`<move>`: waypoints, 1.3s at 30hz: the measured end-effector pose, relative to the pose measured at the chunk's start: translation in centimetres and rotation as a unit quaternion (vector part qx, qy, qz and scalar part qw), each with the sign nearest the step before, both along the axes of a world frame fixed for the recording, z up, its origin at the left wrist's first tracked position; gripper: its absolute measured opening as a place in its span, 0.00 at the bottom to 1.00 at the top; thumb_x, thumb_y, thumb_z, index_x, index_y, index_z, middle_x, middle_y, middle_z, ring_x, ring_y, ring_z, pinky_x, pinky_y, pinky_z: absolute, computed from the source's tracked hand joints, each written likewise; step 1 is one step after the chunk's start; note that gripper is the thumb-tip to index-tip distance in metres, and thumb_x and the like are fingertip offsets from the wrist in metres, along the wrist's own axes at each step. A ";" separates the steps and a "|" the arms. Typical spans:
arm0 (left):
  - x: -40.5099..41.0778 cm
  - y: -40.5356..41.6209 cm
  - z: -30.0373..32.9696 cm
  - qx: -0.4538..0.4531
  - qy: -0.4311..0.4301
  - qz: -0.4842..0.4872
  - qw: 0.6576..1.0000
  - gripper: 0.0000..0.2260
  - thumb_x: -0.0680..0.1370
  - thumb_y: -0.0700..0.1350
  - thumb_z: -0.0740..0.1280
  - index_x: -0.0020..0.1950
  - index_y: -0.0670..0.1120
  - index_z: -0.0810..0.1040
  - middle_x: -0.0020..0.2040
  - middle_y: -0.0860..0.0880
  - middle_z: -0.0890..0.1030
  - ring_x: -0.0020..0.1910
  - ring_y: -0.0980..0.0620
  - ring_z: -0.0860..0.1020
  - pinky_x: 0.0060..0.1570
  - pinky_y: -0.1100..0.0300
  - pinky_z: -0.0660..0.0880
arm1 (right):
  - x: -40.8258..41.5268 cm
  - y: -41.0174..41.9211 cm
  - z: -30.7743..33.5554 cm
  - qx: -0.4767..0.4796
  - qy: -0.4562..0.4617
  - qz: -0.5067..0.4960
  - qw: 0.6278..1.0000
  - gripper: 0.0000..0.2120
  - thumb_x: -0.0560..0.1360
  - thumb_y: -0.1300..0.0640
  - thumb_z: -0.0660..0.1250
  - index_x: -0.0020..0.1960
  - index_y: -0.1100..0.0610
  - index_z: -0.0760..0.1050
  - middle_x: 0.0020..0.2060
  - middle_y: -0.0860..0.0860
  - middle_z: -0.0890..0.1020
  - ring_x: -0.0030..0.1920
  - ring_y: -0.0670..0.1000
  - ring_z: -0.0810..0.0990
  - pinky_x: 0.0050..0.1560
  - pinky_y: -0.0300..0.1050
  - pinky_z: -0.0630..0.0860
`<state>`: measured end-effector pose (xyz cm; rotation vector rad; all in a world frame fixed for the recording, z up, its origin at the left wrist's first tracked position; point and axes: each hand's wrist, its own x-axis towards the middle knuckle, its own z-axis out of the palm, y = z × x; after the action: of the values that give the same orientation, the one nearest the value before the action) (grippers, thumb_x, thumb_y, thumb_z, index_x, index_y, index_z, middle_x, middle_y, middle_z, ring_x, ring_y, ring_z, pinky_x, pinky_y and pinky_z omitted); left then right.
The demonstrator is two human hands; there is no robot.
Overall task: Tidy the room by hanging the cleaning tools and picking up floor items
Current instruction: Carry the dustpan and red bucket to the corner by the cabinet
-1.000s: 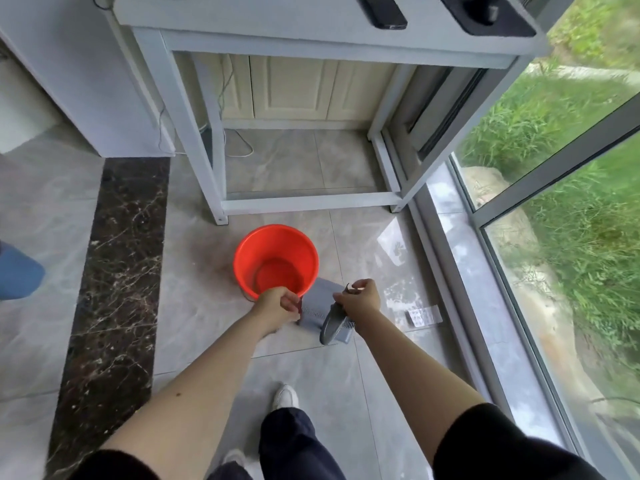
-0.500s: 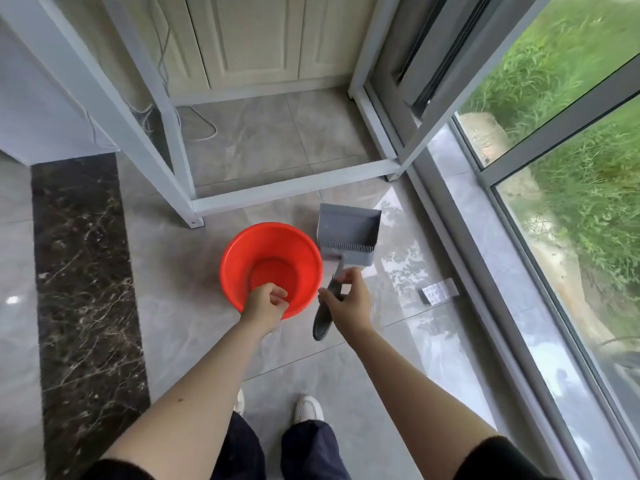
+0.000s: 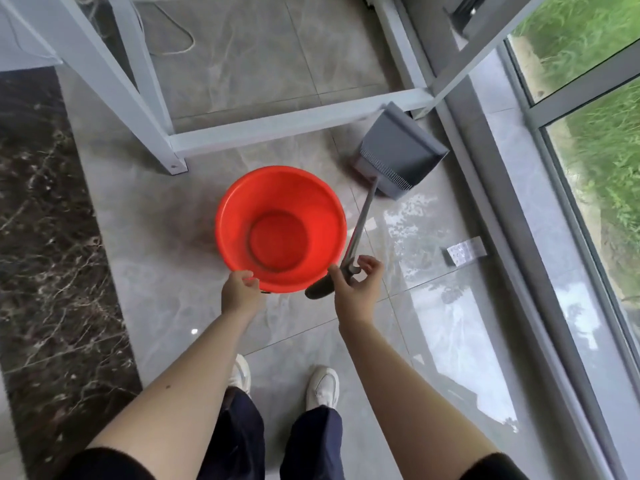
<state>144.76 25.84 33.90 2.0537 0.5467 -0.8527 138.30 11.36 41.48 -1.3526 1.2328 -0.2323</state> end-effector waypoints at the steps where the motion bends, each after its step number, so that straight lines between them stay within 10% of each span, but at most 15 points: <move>1: 0.1 0.4 -0.9 0.025 0.000 0.011 1.000 0.09 0.78 0.37 0.60 0.53 0.33 0.76 0.56 0.32 0.79 0.55 0.34 0.78 0.54 0.44 0.75 | 0.2 0.2 -0.9 0.024 -0.002 -0.021 1.000 0.22 0.70 0.66 0.72 0.58 0.52 0.66 0.54 0.50 0.71 0.43 0.46 0.80 0.45 0.36 0.76; 4: 0.4 1.0 -3.8 0.069 0.003 0.066 0.995 0.13 0.77 0.35 0.57 0.32 0.37 0.68 0.43 0.28 0.76 0.47 0.29 0.74 0.49 0.42 0.73 | 0.8 1.1 -3.6 0.073 0.001 -0.050 0.996 0.29 0.71 0.63 0.72 0.67 0.52 0.64 0.56 0.48 0.73 0.38 0.34 0.81 0.34 0.26 0.75; 9: 0.2 0.0 -8.8 0.036 0.117 0.207 0.971 0.26 0.83 0.52 0.48 0.67 0.33 0.69 0.68 0.34 0.72 0.67 0.37 0.71 0.65 0.50 0.66 | 2.2 3.2 -8.6 0.108 0.004 -0.079 0.991 0.27 0.71 0.65 0.72 0.65 0.54 0.66 0.53 0.49 0.77 0.46 0.38 0.82 0.40 0.24 0.75; 20: 1.4 -0.9 -12.6 -0.168 0.165 0.440 0.867 0.33 0.78 0.64 0.52 0.76 0.43 0.58 0.71 0.45 0.71 0.68 0.45 0.72 0.66 0.52 0.71 | 2.9 3.2 -11.5 0.116 0.004 -0.118 0.986 0.21 0.74 0.66 0.67 0.65 0.67 0.68 0.49 0.60 0.83 0.42 0.46 0.85 0.38 0.27 0.77; 24: 2.1 0.7 -12.0 -0.191 0.117 0.415 0.882 0.26 0.80 0.57 0.57 0.74 0.43 0.63 0.70 0.43 0.72 0.66 0.47 0.73 0.61 0.54 0.74 | 3.0 3.5 -11.6 0.117 0.012 -0.120 0.986 0.10 0.74 0.68 0.66 0.54 0.63 0.71 0.30 0.48 0.80 0.27 0.40 0.80 0.35 0.30 0.76; 39: 1.9 4.0 -13.8 -0.266 0.121 0.350 0.890 0.21 0.78 0.52 0.65 0.69 0.49 0.66 0.62 0.51 0.77 0.58 0.53 0.77 0.64 0.50 0.66 | 2.6 3.8 -11.8 0.117 0.026 -0.108 0.987 0.07 0.75 0.66 0.66 0.44 0.55 0.72 0.36 0.49 0.82 0.34 0.41 0.82 0.39 0.33 0.73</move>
<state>146.71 29.82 20.15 1.1226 0.9870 -0.7061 140.91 15.20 29.64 -1.0288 1.4054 -0.1971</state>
